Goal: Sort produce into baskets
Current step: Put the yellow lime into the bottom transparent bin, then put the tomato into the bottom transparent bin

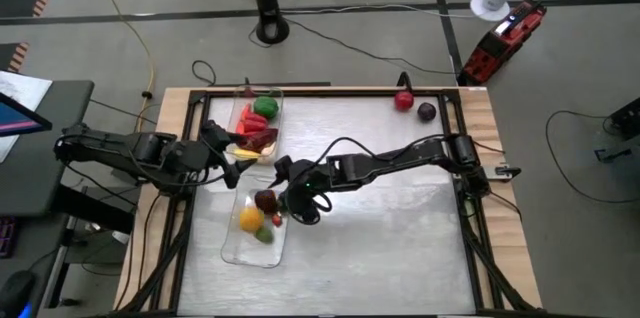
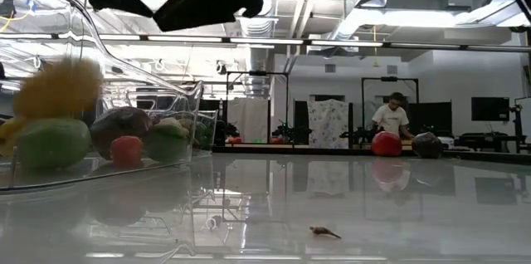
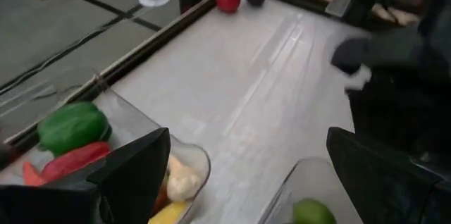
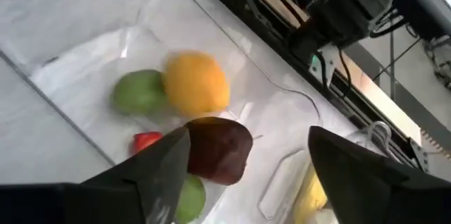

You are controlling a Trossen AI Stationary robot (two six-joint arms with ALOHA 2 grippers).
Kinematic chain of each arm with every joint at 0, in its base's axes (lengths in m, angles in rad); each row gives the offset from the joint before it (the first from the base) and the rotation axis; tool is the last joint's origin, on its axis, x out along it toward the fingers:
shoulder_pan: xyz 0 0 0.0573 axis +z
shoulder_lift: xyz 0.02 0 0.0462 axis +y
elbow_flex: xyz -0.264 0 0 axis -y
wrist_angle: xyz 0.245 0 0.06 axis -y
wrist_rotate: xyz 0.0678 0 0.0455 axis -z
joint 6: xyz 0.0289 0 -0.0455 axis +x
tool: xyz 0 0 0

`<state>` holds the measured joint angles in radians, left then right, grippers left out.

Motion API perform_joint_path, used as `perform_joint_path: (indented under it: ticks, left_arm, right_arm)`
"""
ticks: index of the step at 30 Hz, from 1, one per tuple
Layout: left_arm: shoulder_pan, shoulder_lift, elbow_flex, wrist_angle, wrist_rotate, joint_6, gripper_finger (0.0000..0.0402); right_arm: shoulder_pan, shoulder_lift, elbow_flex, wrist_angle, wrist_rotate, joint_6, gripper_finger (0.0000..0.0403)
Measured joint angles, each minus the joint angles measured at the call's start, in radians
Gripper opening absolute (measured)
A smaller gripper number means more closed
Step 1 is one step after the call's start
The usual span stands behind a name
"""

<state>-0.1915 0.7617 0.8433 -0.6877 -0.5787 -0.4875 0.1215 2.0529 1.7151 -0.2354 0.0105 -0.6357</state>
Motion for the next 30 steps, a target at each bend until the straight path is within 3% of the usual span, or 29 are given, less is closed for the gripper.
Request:
perform_joint_path:
  ticks: [6, 10, 13, 17, 22, 30]
  left_arm:
    - [-0.001, -0.002, -0.001, -0.024, 0.034, -0.017, 0.0368]
    - [-0.001, -0.001, -0.001, -0.044, 0.051, -0.028, 0.0368]
    - [-0.001, -0.001, -0.001, -0.051, 0.05, -0.031, 0.0368]
    - [-0.001, -0.001, -0.001, -0.059, 0.047, -0.031, 0.0368]
    - [-0.001, -0.001, -0.001, -0.064, 0.032, -0.023, 0.0368]
    - [-0.001, -0.001, -0.001, -0.064, 0.024, -0.031, 0.0368]
  right_arm:
    - [-0.013, -0.055, 0.008, -0.209, 0.161, 0.035, 0.0355]
    - [-0.082, -0.125, 0.007, -0.452, 0.172, 0.165, 0.0346]
    - [-0.142, -0.195, -0.068, -0.559, 0.182, 0.222, 0.0333]
    - [-0.223, -0.339, -0.228, -0.567, 0.256, 0.236, 0.0319]
    - [-0.405, -0.512, -0.435, -0.455, 0.302, 0.252, 0.0317]
    - [-0.71, -0.613, -0.584, -0.429, 0.293, 0.253, 0.0363]
